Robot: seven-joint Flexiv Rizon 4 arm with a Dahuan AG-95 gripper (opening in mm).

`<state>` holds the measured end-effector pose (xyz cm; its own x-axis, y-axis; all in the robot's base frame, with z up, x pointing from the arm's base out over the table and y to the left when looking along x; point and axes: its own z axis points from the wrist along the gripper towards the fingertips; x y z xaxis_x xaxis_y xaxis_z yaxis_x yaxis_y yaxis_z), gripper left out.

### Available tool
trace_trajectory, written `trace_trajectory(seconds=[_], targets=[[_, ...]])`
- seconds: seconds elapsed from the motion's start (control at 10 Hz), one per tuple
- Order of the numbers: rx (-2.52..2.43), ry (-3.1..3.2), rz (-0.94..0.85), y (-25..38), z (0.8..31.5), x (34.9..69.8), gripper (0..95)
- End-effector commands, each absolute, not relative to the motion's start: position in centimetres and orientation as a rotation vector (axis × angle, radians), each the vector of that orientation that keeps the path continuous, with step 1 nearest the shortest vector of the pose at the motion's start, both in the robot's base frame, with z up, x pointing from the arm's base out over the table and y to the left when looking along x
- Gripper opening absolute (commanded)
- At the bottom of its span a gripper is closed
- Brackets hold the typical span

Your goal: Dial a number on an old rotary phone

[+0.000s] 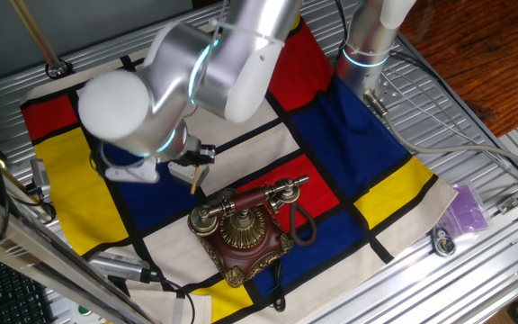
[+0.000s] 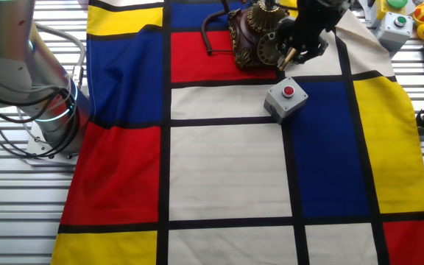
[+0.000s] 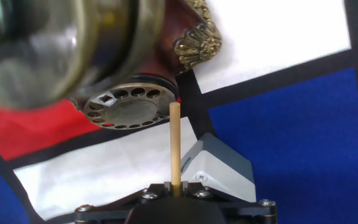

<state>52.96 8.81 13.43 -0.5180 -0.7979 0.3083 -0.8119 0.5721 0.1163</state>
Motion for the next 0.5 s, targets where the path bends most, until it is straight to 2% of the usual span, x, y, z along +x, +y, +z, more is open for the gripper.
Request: trace_trajectory(seconds=[0.1, 0.5], targets=[[1.192, -2.568, 0.029, 8.37, 13.53, 52.65, 0.0], [1.105, -2.629, 0.057, 7.78, 13.07, 52.11, 0.0]])
